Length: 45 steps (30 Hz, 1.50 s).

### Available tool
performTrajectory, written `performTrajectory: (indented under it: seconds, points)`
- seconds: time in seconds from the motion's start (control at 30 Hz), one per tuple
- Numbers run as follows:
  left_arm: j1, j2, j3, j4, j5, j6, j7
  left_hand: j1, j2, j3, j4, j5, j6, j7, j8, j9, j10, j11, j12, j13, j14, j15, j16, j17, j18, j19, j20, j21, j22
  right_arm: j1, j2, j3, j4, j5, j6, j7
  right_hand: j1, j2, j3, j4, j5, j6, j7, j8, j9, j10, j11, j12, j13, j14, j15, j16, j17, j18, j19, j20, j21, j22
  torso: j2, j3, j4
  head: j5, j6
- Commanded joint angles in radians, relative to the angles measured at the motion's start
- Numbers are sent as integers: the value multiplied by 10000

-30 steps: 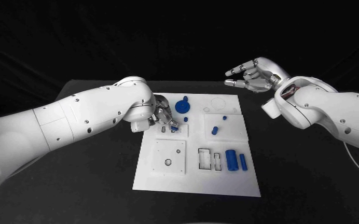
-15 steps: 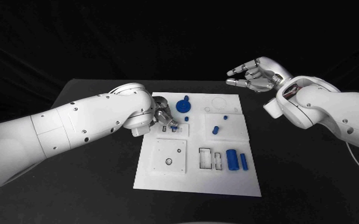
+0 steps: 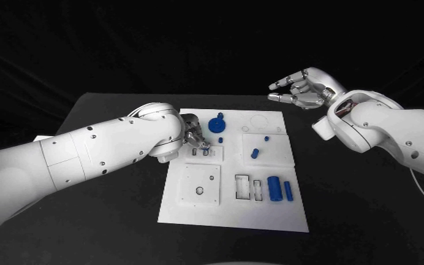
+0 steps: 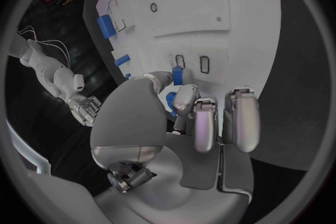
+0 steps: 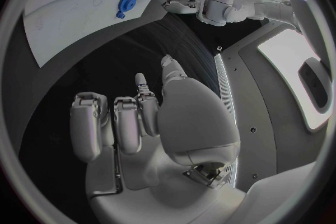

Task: Assemble the parts on the task board

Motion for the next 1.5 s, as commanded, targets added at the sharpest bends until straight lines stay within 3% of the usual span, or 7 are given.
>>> performTrajectory:
  seconds: [0.03,0.53,0.9,1.3,1.43,1.5]
  points:
    - [-7,1,1,20,-388,453,-52,-11,62,1763,-1727,-23,-14,-57,44,19,76,-22,54,5,1052,13,30,2633,-93,491,12,41,828,-8,5,-2,-3,-22,155,30,-66,5,-59,-18,47,-57,22,31,15,186,46,1,1521,756,34,-36,1427,159,-9,42,-62,188,8,5,-5,-8,-17]
    - [-25,-40,-1,61,-464,1235,-162,-52,20,1831,-1787,-27,14,-64,53,29,103,-29,73,26,1052,8,30,2633,-87,482,7,25,803,-16,40,-6,-25,-54,188,24,-98,14,-76,-7,50,-58,22,30,15,197,46,24,1533,760,34,-30,1441,157,-5,42,-58,196,-1,6,7,-15,-47]
    - [-57,-37,1,101,-467,1412,-168,-67,13,1851,-1803,-28,23,-66,55,31,106,-31,71,23,1052,6,30,2633,-90,486,5,31,815,-19,75,-8,-46,1,236,23,-115,27,-84,1,56,-57,21,31,16,201,46,33,1536,763,34,-23,1453,157,-5,41,-60,194,7,7,-8,63,-42]
    - [-59,37,2,-3,-418,1471,-178,-156,20,1890,-1797,-40,43,-67,55,35,114,-29,61,12,1052,6,30,2633,-80,470,3,3,772,-21,97,-10,-65,19,228,40,-151,60,-98,15,71,-57,21,31,16,198,45,24,1530,759,34,-35,1433,156,-1,41,-57,201,3,11,-7,52,-30]
    - [-58,90,2,-70,-346,1486,-174,-644,105,1642,-1565,-115,157,-139,80,52,187,-62,94,27,1052,-6,30,2633,-86,478,-2,16,808,-21,104,-11,-68,23,238,38,-151,60,-98,15,71,-57,21,31,16,198,45,24,1530,759,34,-35,1433,156,-1,41,-57,201,11,14,-16,46,-62]
    - [-57,109,2,-121,-325,1511,-176,-1084,126,1263,-1281,-161,252,-174,79,42,213,-84,120,48,1052,-16,30,2633,-88,479,-8,14,812,-21,104,-11,-66,24,245,33,-151,60,-98,15,71,-57,21,31,16,198,45,24,1530,759,34,-35,1433,156,-1,41,-57,201,9,14,-18,39,-85]
